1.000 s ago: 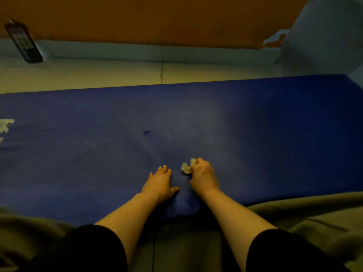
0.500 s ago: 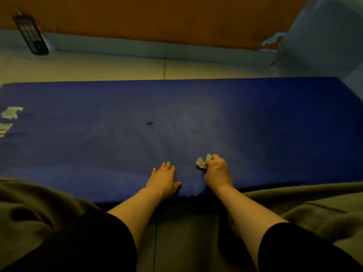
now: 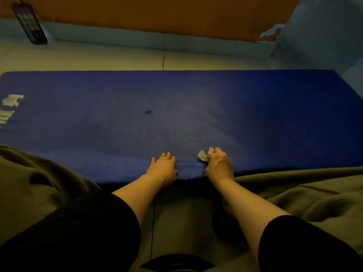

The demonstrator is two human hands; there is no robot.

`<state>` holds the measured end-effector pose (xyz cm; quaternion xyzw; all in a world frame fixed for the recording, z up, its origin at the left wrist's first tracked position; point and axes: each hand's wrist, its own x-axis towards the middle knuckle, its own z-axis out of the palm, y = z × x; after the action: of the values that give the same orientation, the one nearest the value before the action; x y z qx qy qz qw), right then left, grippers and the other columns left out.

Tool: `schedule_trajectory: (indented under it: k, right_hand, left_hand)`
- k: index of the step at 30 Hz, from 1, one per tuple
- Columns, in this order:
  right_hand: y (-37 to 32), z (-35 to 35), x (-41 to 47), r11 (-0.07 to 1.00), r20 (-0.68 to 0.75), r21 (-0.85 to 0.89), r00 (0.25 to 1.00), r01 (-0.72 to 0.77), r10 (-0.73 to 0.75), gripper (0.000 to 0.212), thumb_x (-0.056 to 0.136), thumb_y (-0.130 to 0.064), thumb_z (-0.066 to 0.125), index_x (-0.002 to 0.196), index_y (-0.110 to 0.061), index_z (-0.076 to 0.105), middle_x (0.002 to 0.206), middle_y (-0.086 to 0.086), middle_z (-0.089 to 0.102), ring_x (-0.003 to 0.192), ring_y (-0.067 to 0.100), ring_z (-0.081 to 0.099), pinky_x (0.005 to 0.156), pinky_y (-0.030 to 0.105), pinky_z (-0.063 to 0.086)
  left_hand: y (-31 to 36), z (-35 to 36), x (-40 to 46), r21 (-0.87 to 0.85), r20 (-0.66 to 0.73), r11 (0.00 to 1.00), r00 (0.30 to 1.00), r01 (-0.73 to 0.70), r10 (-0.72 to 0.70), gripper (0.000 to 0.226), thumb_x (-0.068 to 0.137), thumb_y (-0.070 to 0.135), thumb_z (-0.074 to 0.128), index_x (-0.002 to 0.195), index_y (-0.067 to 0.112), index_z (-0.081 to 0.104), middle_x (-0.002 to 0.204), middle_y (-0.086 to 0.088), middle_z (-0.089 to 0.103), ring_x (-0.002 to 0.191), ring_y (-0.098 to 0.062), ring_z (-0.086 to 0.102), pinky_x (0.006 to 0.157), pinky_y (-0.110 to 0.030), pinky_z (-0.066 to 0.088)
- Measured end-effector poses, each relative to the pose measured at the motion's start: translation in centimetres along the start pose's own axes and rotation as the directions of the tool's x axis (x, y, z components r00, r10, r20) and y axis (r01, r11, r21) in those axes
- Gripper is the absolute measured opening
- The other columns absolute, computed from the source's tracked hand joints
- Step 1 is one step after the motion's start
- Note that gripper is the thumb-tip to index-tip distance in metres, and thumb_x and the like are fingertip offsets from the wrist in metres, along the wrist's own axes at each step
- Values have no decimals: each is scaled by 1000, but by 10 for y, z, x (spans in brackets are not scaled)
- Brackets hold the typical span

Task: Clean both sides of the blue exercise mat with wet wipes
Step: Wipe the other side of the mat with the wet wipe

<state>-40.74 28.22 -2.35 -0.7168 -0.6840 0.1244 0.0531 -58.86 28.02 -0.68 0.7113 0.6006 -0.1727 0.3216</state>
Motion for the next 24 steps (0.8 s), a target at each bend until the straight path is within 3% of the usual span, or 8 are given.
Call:
schedule_trajectory:
  k: [2, 5, 9, 11, 15, 17, 21, 24]
  right_hand:
    - [-11, 4, -7, 998, 3, 49, 1000, 30, -30, 18, 88, -7, 51, 102, 1, 59, 108, 16, 53, 101, 34, 52, 85, 36, 42]
    - [-43, 14, -27, 976, 71, 84, 975, 203, -209, 22, 92, -20, 53, 99, -1, 62, 103, 16, 53, 95, 34, 53, 79, 36, 40]
    - [-48, 7, -39, 957, 141, 71, 947, 282, -290, 21, 86, -7, 54, 105, -3, 63, 108, 14, 51, 99, 30, 50, 80, 33, 40]
    - [-25, 3, -33, 969, 104, 38, 963, 244, -247, 19, 87, -10, 54, 102, -3, 62, 107, 15, 53, 98, 33, 52, 80, 35, 40]
    - [31, -17, -19, 997, -67, -28, 996, -65, 63, 17, 84, -6, 53, 99, -2, 59, 106, 16, 55, 98, 36, 54, 77, 36, 42]
    - [29, -18, -22, 995, -110, -6, 989, -99, 98, 18, 85, -8, 54, 101, -1, 60, 105, 17, 54, 97, 38, 53, 77, 36, 42]
    - [-13, 5, -39, 979, -8, 69, 981, 193, -193, 22, 84, -8, 56, 101, -8, 69, 99, 18, 55, 89, 37, 54, 72, 38, 43]
    - [-9, 5, -36, 979, 69, 74, 978, 190, -195, 24, 82, -6, 57, 103, -6, 67, 102, 14, 54, 94, 33, 53, 77, 36, 42]
  left_hand:
    - [1, 0, 0, 2, 1, 1000, 1000, -6, 6, 62, 104, 22, 40, 154, 9, 7, 162, -10, -1, 149, -28, 0, 119, -52, 5]
    - [3, 3, 2, -10, -20, 1000, 1000, -10, 10, 66, 100, 26, 49, 154, 11, 14, 162, -9, 5, 149, -27, 4, 119, -52, 7]
    - [5, 5, 6, -19, -65, 1000, 998, -25, 23, 55, 98, 25, 55, 146, 10, 32, 155, -11, 25, 145, -30, 20, 117, -49, 19]
    - [8, 4, 6, -18, -79, 998, 995, -57, 56, 48, 100, 22, 51, 144, 10, 35, 153, -12, 29, 143, -31, 24, 116, -48, 21]
    - [19, 5, 8, -38, -94, 991, 988, -127, 123, 45, 104, 20, 39, 147, 8, 32, 156, -12, 25, 146, -30, 18, 118, -47, 15]
    - [24, 4, 11, -54, -110, 989, 985, -139, 133, 47, 103, 22, 41, 147, 7, 31, 158, -12, 21, 146, -29, 16, 119, -44, 15]
    - [39, 3, 20, -69, -109, 983, 980, -172, 164, 59, 102, 20, 46, 153, 10, 18, 162, -9, 10, 149, -24, 10, 120, -38, 12]
    - [46, 4, 23, -61, -98, 980, 978, -192, 185, 67, 99, 21, 52, 154, 11, 14, 162, -9, 7, 149, -23, 7, 121, -38, 8]
